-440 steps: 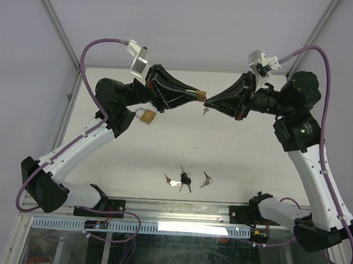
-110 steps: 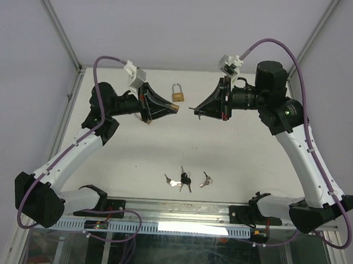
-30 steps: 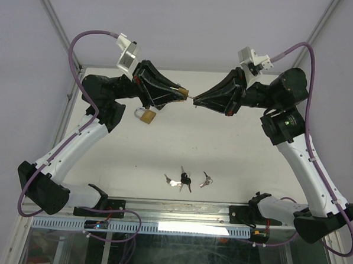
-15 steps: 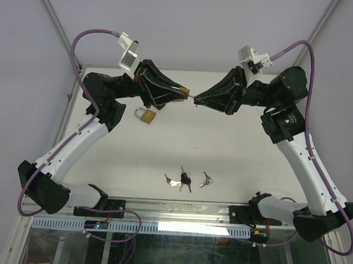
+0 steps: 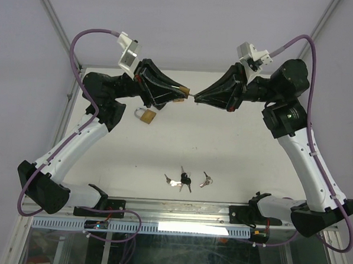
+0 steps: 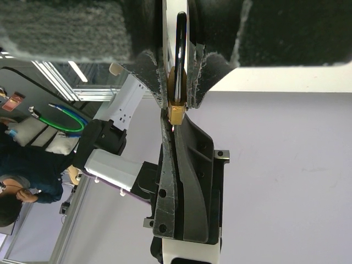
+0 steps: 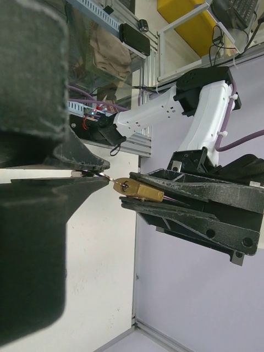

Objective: Unlock with the key

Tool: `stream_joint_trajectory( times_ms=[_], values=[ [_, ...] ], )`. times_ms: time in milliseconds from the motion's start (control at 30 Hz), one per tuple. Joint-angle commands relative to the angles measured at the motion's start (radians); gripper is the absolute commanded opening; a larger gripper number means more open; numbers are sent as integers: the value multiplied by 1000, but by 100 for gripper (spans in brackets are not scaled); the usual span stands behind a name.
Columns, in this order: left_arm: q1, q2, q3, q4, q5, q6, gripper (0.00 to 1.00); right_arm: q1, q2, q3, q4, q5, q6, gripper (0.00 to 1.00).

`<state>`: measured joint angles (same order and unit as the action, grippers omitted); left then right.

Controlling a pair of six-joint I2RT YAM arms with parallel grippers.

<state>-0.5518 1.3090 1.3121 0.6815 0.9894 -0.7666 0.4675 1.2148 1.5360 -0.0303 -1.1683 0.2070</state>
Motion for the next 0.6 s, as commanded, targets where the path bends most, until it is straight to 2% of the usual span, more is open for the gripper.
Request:
stream_joint_trajectory(
  times_ms=[0, 367, 467, 567],
  values=[
    [-46, 18, 26, -8, 20, 2, 0, -1, 19, 66, 7, 36, -58, 0],
    [-75, 19, 11, 30, 3, 30, 0, 1, 15, -11, 140, 116, 56, 0],
    [-82, 27, 9, 39, -1, 23, 0, 1, 14, -32, 213, 104, 96, 0],
    [-82, 28, 7, 36, -5, 14, 0, -21, 16, -56, 341, 27, 193, 0]
  ],
)
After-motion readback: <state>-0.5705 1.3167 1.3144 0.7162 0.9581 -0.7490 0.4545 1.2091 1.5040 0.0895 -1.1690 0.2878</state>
